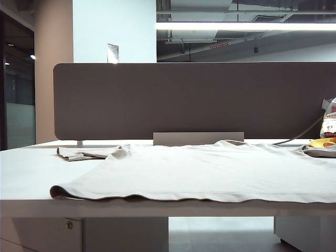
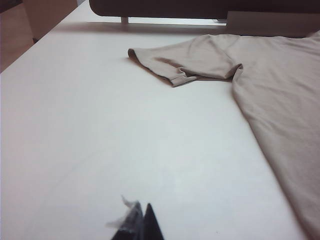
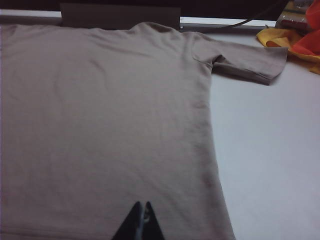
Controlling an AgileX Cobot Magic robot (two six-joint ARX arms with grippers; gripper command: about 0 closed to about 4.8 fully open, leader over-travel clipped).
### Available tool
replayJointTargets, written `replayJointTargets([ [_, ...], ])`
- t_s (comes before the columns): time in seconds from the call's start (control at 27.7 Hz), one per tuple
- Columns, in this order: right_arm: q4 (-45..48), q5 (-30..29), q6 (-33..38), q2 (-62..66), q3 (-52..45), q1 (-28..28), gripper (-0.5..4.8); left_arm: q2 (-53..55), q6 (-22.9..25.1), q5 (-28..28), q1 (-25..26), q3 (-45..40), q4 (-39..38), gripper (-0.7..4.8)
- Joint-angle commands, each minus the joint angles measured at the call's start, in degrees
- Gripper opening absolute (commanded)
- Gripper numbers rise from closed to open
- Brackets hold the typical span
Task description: Fold the bottom side of the T-shirt horizontally towards the center, about one-third of the way, then fold the sleeve back towards the center, creating a straight line along the edge of the T-shirt, and finally fold the bottom of the T-shirt up towards the top, creating a neat rectangle.
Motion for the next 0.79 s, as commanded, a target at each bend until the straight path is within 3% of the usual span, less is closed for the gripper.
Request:
replayJointTargets([
  [0.04,1.42,-0.68,0.79,0.00,-0.22,0.04,0.00,0.00,-0.55,0.57,0.02,-0.31,0.07,-0.05],
  [0.11,1.90,-1.07,3.39,0.00,-0.22,0.04,0.00,0.00,-3.82,0.68,0.02,-0.31,1.03,-0.04],
  [0.25,1.90,-1.57,7.19,0.00,-0.09,0.04,-0.01,0.00,-10.38,7.30,0.02,-0.31,1.75,-0.01],
  [0.36,1.95,-1.51,13.90,0.00,0.00,0.04,-0.02,0.04,-11.65,9.84,0.02,-0.24,0.31,-0.02],
  [0.51,0.81,-1.44,14.45,0.00,1.16,0.04,-0.04,0.26,-14.53,12.26,0.00,-0.13,0.20,-0.03],
  [0.69,-2.01,6.47,14.88,4.87,6.97,0.04,-0.05,0.33,-21.38,15.98,-0.11,-0.04,0.22,-0.03],
  [0.79,-1.20,7.06,17.49,13.07,9.62,0.04,-0.05,0.33,-23.41,16.46,-2.32,-0.02,0.22,-0.03],
])
